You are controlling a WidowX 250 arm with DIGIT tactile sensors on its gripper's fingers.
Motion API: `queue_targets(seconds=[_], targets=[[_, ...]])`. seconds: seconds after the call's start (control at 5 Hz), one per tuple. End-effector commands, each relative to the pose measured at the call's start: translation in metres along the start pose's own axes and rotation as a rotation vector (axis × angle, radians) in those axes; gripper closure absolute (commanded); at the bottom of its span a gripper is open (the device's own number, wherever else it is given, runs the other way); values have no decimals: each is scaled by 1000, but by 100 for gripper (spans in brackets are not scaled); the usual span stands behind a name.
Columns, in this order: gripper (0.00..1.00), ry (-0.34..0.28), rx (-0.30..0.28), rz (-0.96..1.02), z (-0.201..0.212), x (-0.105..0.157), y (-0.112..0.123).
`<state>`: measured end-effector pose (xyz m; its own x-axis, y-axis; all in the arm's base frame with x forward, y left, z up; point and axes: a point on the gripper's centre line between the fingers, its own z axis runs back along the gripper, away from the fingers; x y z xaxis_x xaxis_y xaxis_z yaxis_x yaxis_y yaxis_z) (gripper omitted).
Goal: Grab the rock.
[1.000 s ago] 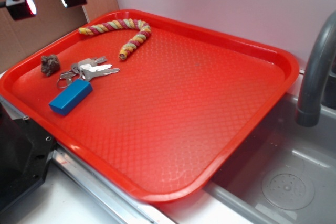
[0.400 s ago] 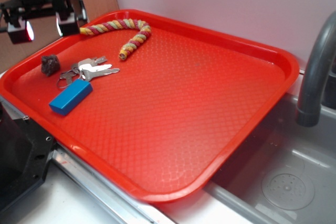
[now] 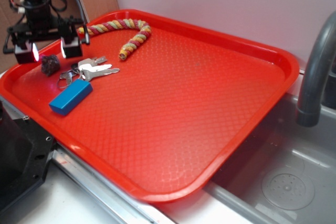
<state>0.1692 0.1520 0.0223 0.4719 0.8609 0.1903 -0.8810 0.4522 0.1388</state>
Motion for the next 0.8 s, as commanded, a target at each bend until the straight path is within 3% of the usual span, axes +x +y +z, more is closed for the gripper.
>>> queue_targets(seconds=[0.0, 0.4, 0.6], targets=[[100, 25, -54, 23, 1, 9, 13], [100, -2, -67, 60, 9, 8, 13], [100, -92, -84, -27, 64, 5, -14]])
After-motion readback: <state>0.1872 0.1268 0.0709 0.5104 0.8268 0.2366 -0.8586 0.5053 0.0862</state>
